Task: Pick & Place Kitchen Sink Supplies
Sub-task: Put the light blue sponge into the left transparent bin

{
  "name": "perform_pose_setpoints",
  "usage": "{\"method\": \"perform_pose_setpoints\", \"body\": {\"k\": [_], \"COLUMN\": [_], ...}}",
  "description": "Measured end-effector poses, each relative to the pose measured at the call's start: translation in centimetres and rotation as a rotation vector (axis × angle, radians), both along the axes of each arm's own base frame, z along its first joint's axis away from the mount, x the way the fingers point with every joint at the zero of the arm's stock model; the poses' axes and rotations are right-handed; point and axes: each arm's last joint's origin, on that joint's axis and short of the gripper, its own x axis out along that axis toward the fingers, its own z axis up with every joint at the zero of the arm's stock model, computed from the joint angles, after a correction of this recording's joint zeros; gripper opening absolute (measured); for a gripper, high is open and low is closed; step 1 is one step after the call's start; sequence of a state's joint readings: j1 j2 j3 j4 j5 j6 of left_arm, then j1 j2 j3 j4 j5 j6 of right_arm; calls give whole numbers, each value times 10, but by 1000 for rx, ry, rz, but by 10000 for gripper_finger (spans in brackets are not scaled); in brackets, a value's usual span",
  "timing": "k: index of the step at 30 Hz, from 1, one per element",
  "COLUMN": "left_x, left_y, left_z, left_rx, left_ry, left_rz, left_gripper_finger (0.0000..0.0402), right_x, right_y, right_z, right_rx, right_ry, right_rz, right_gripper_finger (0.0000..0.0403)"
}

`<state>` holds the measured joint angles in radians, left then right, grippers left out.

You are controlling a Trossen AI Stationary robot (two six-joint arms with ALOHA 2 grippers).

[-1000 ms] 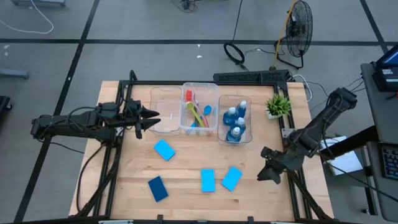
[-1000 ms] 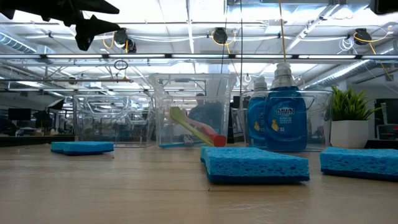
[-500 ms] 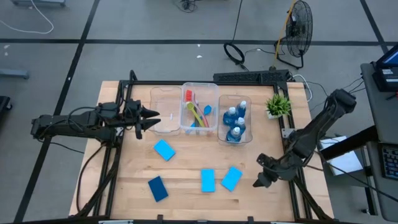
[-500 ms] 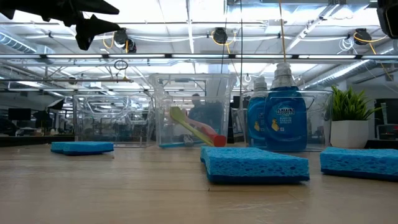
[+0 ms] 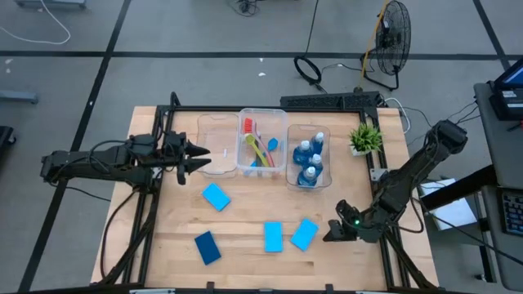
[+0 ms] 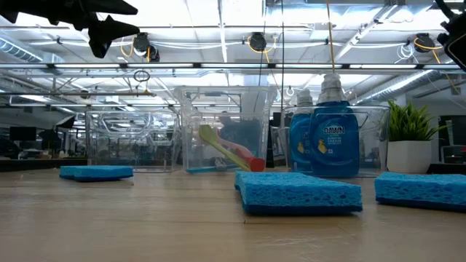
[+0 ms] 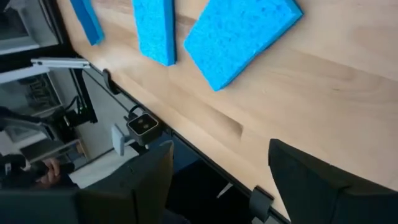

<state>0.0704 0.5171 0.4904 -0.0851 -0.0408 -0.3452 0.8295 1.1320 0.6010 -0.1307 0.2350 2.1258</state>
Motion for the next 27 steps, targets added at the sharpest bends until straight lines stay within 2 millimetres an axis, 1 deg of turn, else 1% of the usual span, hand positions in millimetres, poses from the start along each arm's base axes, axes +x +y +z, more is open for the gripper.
{"method": "perform_pose_setpoints", "body": {"k": [6,8,10,15,18,21,27], "left_x": [0,0,0,0,0,0,0], "left_y": [0,0,0,0,0,0,0], "left_z": [0,0,0,0,0,0,0], "left_rx": [9,10,11,25,25,24,6], "left_ry": [3,3,3,4,4,4,1], "left_rz": [-2,-3,-3,-5,-5,-4,-2], "left_gripper_finger": [186,186,187,186,187,186,186], "right_x": [3,6,8,12,13,17,31], "right_y": [3,6,8,3,2,0,-1], "right_z": [-1,2,5,4,1,2,13], "right_rx": [28,83,84,-1,-3,-30,-58], "right_ry": [-5,-37,-76,-163,-145,-89,23], "right_rz": [-14,-25,-18,-185,-199,-235,-261], "right_gripper_finger": [248,249,249,247,248,249,247]}}
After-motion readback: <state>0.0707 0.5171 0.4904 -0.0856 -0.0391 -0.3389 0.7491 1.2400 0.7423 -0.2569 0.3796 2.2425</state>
